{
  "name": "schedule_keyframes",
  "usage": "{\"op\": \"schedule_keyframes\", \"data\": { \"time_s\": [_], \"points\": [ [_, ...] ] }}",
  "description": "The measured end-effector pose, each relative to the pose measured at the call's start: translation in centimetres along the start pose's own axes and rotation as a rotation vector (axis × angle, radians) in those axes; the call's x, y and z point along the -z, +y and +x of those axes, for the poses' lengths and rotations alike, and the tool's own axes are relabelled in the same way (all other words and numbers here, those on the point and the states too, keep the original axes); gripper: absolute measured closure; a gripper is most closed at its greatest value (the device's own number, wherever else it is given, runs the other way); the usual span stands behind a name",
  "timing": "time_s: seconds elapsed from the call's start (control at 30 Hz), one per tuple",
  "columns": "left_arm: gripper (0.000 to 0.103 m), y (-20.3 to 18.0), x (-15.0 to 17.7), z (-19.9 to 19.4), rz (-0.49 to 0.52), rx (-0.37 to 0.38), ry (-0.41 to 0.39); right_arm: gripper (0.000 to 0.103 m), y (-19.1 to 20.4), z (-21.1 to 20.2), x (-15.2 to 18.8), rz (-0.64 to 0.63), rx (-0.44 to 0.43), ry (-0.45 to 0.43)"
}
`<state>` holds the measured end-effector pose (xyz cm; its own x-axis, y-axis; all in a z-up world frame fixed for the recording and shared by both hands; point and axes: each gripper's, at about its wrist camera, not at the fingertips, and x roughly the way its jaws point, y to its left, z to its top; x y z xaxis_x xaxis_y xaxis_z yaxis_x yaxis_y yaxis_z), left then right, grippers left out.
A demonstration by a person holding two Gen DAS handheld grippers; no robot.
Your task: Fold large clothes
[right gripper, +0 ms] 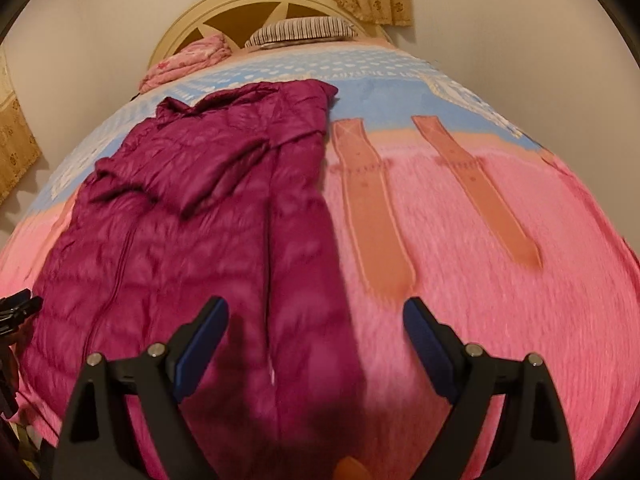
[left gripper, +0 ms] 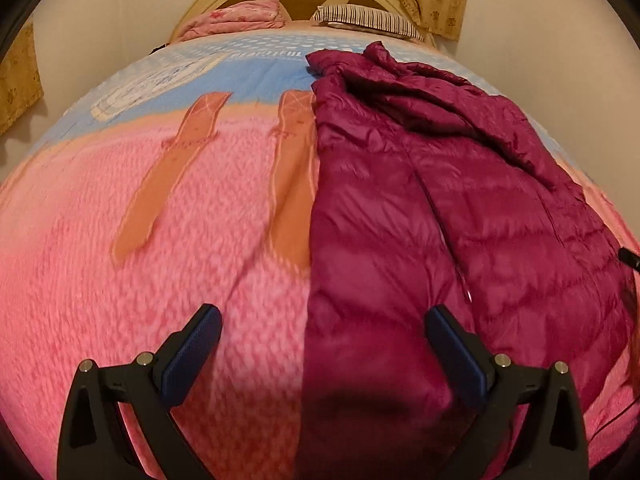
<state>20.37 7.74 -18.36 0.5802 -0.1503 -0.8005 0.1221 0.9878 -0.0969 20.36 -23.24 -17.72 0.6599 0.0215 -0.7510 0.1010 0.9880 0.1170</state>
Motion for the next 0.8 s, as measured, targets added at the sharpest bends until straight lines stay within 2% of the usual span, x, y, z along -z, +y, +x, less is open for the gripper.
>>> {"op": "schedule_keyframes", "data": {
  "time_s": [0.1,0.17,0.2,0.27,0.3,0.37,0.43,0.5,0.53,0.57,0.6,0.7,0.8],
  "points": [
    [0.001,0.2,0.9,-0.2,-0.01,0.006,-0.015,0.012,-0.1,-0.5,2.1,0.018,0.002,0.006],
    [0.001,0.2,1.1,-0.3,-0.018,0.014,-0.021,0.026,0.1,-0.5,3.3,0.041,-0.034,0.016],
    [0.001,0.2,1.3,-0.6,-0.017,0.019,-0.023,0.038,0.3,-0.5,3.9,0.042,-0.058,0.018],
    [0.001,0.2,1.8,-1.0,-0.021,0.039,-0.028,0.051,1.0,-0.9,4.7,0.022,-0.054,-0.012],
    [0.001,0.2,2.0,-1.3,-0.023,0.049,-0.032,0.061,1.0,-1.0,4.9,0.029,-0.08,-0.019],
    [0.001,0.3,2.5,-1.9,-0.013,0.077,-0.038,0.067,0.6,-1.1,5.3,0.061,-0.111,-0.025],
    [0.004,0.4,2.9,-2.4,-0.009,0.102,-0.037,0.079,0.3,-1.2,5.4,0.08,-0.137,-0.032],
    [0.022,0.2,3.2,-3.3,0.015,0.096,-0.05,0.084,0.1,-1.7,5.5,0.096,-0.167,-0.048],
    [0.043,0.1,3.5,-3.7,0.032,0.108,-0.055,0.085,0.3,-2.0,5.6,0.093,-0.172,-0.055],
    [0.073,0.1,3.6,-4.0,0.038,0.14,-0.052,0.086,0.5,-2.4,5.6,0.089,-0.178,-0.067],
    [0.082,0.1,3.9,-4.1,0.036,0.179,-0.039,0.086,0.8,-2.8,5.7,0.088,-0.184,-0.077],
    [0.088,0.2,4.4,-5.3,0.044,0.2,-0.06,0.088,1.1,-3.9,5.8,0.08,-0.204,-0.105],
    [0.092,1.2,4.0,-7.9,0.001,0.267,-0.105,0.089,1.0,-6.0,5.8,0.089,-0.23,-0.143]
  ]
}}
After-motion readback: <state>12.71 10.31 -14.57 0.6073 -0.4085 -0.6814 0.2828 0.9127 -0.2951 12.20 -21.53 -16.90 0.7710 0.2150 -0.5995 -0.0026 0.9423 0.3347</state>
